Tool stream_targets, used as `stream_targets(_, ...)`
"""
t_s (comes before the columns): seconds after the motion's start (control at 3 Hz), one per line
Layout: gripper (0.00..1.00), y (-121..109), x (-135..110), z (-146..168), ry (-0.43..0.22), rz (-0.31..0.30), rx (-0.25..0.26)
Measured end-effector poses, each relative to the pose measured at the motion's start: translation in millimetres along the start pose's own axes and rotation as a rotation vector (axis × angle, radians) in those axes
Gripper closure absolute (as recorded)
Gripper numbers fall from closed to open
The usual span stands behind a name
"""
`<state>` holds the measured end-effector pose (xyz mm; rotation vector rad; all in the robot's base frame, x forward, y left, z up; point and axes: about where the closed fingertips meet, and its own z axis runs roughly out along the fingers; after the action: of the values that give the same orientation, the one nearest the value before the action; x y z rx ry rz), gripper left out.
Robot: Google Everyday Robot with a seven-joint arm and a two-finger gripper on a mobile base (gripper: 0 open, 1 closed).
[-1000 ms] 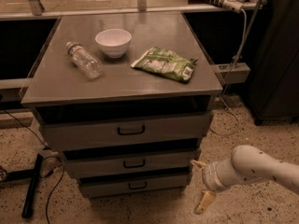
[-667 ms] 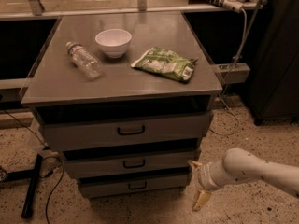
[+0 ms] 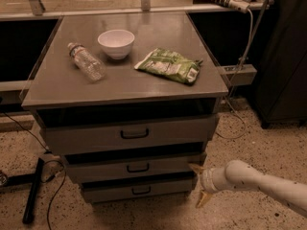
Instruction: Open bottom drawer
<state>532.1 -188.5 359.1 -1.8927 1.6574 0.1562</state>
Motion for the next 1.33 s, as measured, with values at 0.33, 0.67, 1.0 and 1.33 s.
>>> stream_targets(0.33,0.0,1,8,17,-0.042,-0.058,0.023)
stream_targets(0.67,0.0,1,8,17,-0.042,-0.058,0.023)
stream_targets(1.0,0.0,23,8,37,-0.06,-0.022,-0.022)
stream_targets(1.33,0.0,79,14,79,-0.097,0.089,-0.111)
